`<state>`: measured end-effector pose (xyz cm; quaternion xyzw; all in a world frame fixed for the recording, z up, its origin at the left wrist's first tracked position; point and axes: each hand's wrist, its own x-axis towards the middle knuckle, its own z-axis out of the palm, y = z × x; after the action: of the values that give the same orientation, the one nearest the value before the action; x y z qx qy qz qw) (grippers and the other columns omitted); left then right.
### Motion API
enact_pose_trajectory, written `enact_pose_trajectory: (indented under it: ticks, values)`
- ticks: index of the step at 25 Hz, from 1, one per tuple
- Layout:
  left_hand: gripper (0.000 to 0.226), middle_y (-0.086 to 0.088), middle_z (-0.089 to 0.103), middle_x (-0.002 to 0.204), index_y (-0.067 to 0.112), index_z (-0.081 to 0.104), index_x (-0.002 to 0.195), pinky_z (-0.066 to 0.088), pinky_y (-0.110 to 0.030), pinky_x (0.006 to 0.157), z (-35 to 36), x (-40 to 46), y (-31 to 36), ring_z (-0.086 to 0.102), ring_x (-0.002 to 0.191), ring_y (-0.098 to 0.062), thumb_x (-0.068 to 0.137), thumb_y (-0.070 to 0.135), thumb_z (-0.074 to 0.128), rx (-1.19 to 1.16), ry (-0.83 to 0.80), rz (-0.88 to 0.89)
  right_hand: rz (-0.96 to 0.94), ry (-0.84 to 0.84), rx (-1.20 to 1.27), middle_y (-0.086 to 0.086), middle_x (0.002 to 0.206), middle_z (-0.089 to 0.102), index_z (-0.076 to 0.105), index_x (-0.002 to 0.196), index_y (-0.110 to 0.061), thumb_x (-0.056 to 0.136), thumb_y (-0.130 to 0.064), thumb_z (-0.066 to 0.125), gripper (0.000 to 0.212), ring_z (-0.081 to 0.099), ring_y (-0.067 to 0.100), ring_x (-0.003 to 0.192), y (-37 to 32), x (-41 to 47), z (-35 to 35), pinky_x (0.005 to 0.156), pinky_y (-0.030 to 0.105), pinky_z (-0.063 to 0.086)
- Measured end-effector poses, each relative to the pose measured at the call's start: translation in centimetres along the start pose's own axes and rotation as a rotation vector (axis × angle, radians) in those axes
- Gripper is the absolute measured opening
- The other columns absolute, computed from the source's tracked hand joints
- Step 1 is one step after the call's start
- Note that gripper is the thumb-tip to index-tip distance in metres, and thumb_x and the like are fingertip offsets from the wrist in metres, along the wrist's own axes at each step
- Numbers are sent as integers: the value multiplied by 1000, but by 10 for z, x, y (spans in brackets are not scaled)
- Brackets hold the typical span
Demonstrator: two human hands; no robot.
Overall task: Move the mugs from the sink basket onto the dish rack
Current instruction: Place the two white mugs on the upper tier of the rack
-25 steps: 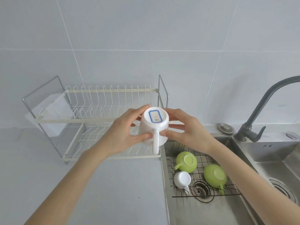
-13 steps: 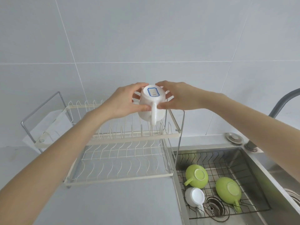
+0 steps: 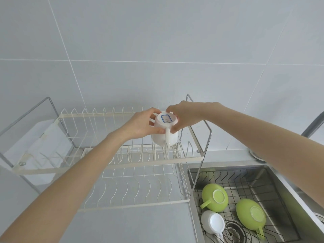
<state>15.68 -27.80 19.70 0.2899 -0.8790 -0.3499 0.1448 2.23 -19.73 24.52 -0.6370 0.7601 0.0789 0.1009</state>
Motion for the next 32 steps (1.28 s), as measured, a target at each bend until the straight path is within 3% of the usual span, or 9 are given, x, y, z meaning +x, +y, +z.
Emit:
enact_pose_trajectory:
  ticks: [4,9,14,17,20,23,25,29,32]
  values:
    - [58,-6,59,123,17,48,122,44,-27,83,5,2,-6,59,95,-19,71,20,76,6,-16,-31,3,-27,-14,9,128,54,42,131,-12,81,-35,64,59,50,27,118,-2,6,7,90,38,44]
    - [59,-3,57,119,17,46,122,45,-28,85,7,0,-4,57,93,-18,71,23,76,23,-28,-44,13,-40,-30,10,127,54,43,131,-12,81,-34,65,59,51,27,116,-4,4,7,87,36,44]
    - [58,-2,55,118,17,44,121,45,-29,82,10,-2,-1,56,93,-18,72,24,75,22,-57,-43,28,-72,-80,8,103,52,46,127,-8,82,-33,64,54,49,25,92,-7,0,7,66,29,37]
    - [60,-5,55,124,17,42,123,44,-29,82,10,-2,0,55,93,-18,73,24,74,43,-57,-49,19,-69,-86,9,105,55,48,124,-9,83,-32,63,50,48,24,89,-7,-2,7,66,29,37]
    - [63,-5,52,131,17,38,130,43,-28,86,8,-3,1,55,99,-18,76,25,71,70,-91,-61,29,-48,-115,1,83,47,47,121,-9,83,-31,62,47,48,25,86,-6,-4,8,56,27,36]
    - [68,-6,45,141,16,27,140,39,-31,98,3,-9,7,50,120,-25,83,29,63,209,-109,-63,29,-9,-162,7,111,54,43,128,-11,85,-31,59,50,53,28,107,-2,-10,6,80,38,48]
    - [63,-9,38,146,12,24,142,34,-35,106,-2,-18,15,40,131,-27,89,31,53,408,-62,-36,9,38,-227,8,136,46,37,137,-12,90,-30,52,52,45,28,126,1,-23,4,98,44,44]
    - [55,-5,34,150,13,25,142,31,-37,108,-9,-42,49,34,136,-22,93,33,41,699,49,41,-35,139,-184,3,153,28,24,146,-18,94,-28,47,58,28,25,140,11,-64,-3,112,42,32]
    - [55,-4,35,149,13,26,141,29,-38,110,-5,-61,81,33,137,-21,93,34,41,758,151,110,-47,231,-159,4,157,20,21,147,-19,95,-30,46,59,18,22,145,19,-99,-2,116,36,22]
